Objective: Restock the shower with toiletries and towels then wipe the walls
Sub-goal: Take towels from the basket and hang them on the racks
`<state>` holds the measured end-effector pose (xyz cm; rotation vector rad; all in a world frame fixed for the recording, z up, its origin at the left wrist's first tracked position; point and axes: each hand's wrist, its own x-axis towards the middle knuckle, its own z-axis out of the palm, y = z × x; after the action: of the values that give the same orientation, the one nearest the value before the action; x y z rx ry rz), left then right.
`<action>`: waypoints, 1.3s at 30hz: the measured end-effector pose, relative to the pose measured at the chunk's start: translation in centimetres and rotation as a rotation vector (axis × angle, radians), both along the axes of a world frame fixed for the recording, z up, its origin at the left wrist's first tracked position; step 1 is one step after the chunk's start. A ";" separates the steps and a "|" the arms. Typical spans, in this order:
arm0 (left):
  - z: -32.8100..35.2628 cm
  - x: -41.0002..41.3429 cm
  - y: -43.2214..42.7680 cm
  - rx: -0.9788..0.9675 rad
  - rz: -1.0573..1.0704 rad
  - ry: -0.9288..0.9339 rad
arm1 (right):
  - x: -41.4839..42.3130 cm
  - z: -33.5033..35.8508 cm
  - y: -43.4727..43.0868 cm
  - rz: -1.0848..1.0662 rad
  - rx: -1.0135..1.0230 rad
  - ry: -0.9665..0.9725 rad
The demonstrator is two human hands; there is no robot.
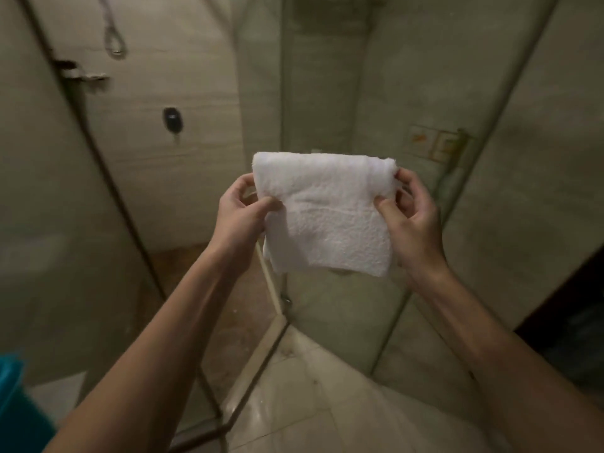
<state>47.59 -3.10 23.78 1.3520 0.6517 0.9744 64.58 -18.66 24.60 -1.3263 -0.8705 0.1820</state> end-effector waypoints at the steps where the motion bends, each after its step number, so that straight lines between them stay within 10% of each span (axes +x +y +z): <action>1: 0.1 1.8 -0.6 0.000 -0.048 0.001 | 1.1 0.2 -1.3 -0.061 -0.002 0.000; 20: 0.1 22.8 -11.9 0.032 -0.759 0.055 | 10.7 -1.0 -18.2 -0.679 -0.080 0.168; 39: -1.0 57.1 -16.2 0.000 -0.825 0.088 | 43.6 -1.3 -25.5 -0.680 -0.139 0.098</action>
<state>104.72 -19.30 22.78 1.4777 0.1107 0.2480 108.15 -44.18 23.29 -1.6565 -0.2930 -0.2277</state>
